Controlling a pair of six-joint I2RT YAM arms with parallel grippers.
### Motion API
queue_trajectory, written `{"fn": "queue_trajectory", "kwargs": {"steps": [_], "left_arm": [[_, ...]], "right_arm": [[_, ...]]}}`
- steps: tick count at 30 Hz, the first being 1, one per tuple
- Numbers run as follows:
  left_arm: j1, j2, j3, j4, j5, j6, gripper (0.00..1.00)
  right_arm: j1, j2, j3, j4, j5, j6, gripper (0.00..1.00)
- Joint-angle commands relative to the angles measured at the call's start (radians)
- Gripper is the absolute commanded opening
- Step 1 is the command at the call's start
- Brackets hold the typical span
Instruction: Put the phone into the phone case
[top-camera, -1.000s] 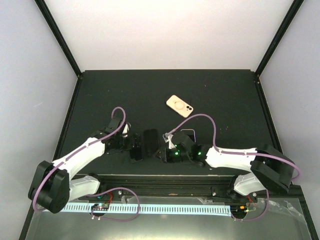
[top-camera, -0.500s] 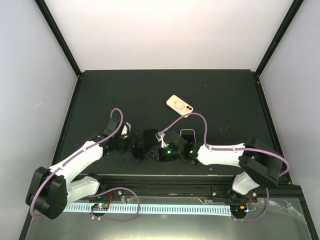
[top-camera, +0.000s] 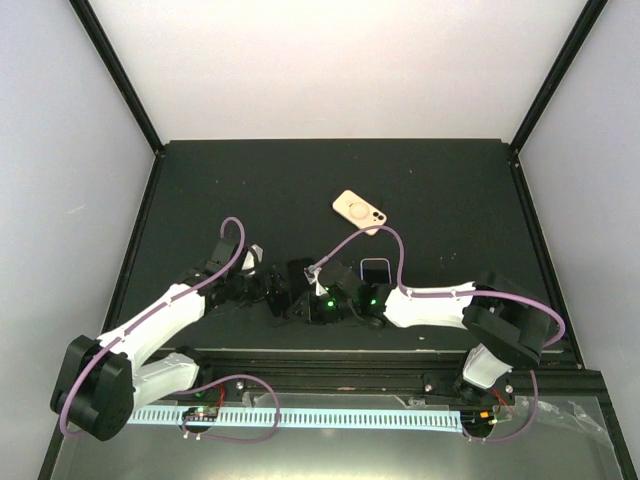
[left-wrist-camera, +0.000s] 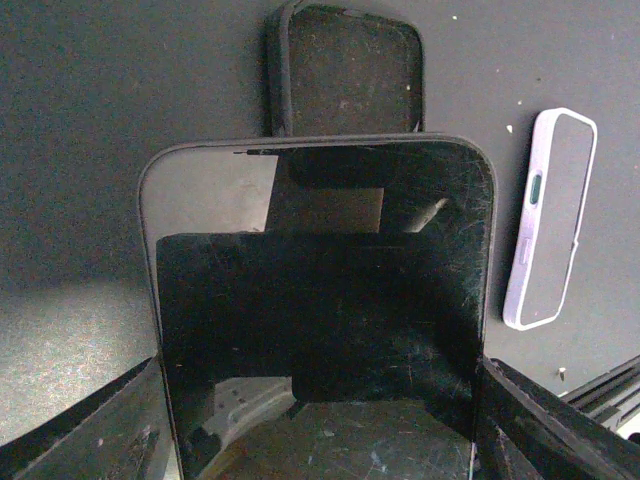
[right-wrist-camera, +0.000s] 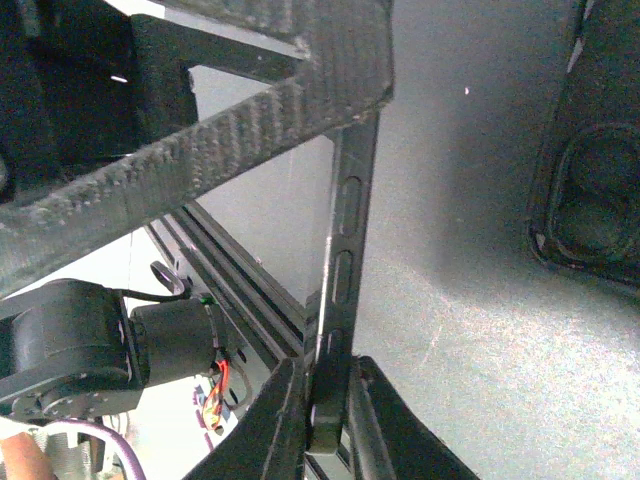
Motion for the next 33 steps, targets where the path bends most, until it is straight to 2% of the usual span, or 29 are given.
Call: {"fn": "queue_trajectory", "kwargs": {"steps": [1, 5, 14, 17, 25, 33], "left_arm": [[-0.007, -0.019, 0.005, 0.05, 0.038, -0.017, 0.61], [-0.007, -0.026, 0.004, 0.043, 0.037, -0.016, 0.64], [-0.005, -0.073, 0.013, 0.015, 0.029, -0.019, 0.92], [-0.005, -0.103, 0.019, 0.001, 0.02, -0.018, 0.99], [-0.004, -0.161, 0.066, -0.074, -0.032, 0.007, 0.99], [-0.002, -0.196, 0.089, -0.113, -0.079, 0.038, 0.95]], "right_arm": [[0.006, -0.008, 0.013, 0.009, 0.027, -0.004, 0.1], [0.007, -0.018, 0.003, 0.02, 0.033, -0.002, 0.03], [0.004, -0.042, -0.011, 0.033, 0.03, -0.01, 0.01], [-0.002, -0.049, -0.011, 0.034, 0.006, -0.023, 0.01], [-0.031, -0.065, -0.018, 0.043, -0.047, -0.047, 0.01], [-0.107, -0.102, -0.055, 0.038, -0.09, -0.067, 0.01]]}}
